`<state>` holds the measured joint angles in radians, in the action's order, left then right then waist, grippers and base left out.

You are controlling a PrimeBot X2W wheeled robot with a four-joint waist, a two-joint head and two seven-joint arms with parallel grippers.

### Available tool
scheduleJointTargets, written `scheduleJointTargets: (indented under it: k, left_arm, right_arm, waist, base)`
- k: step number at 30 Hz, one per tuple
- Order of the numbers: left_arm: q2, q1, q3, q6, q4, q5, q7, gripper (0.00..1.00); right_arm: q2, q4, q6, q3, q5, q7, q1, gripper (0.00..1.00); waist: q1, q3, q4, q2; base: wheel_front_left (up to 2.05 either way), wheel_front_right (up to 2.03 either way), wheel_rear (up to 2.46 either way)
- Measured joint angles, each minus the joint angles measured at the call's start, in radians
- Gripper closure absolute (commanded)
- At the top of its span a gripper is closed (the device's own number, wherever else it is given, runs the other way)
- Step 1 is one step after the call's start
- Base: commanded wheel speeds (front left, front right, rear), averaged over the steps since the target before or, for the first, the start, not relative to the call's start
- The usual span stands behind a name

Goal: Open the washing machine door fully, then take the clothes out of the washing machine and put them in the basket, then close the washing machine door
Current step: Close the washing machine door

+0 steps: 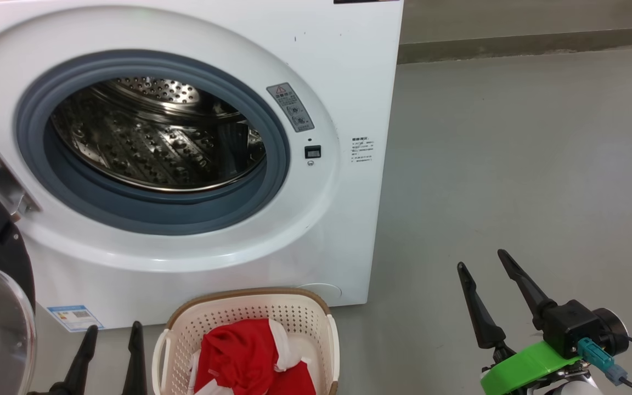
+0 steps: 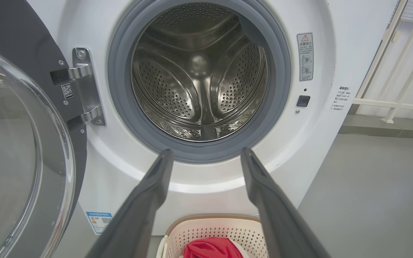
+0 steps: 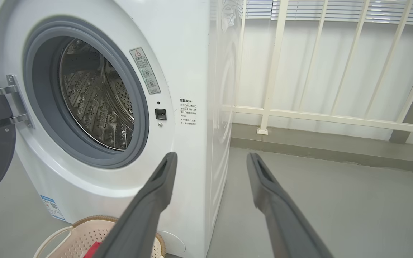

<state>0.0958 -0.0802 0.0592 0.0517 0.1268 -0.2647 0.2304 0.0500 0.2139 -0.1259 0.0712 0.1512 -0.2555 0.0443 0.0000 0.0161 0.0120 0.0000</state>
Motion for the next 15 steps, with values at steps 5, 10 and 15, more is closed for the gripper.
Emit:
scheduleJointTargets:
  k: [5, 10, 15]
  left_arm:
    - [0.004, 0.000, -0.005, -0.008, -0.006, 0.000, 0.000, 0.00]
    - [0.009, 0.000, -0.009, -0.008, -0.013, 0.000, -0.001, 0.00]
    - [0.009, 0.000, -0.015, -0.012, -0.017, -0.001, -0.002, 0.00]
  right_arm:
    - [0.000, 0.000, 0.000, 0.000, 0.000, 0.000, 0.000, 0.00]
    - [0.000, 0.001, 0.000, -0.001, 0.000, 0.000, 0.000, 0.00]
    - [0.000, 0.003, 0.000, -0.002, 0.000, 0.000, 0.000, 0.00]
  waist:
    - [0.0000, 0.000, -0.003, 0.0000]
    - [0.0000, 0.001, -0.003, 0.0000]
    - [0.0000, 0.003, 0.000, 0.0000]
  base:
    - [-0.68, 0.68, 0.00]
    - [-1.36, 1.36, 0.00]
    - [-1.93, 1.93, 0.00]
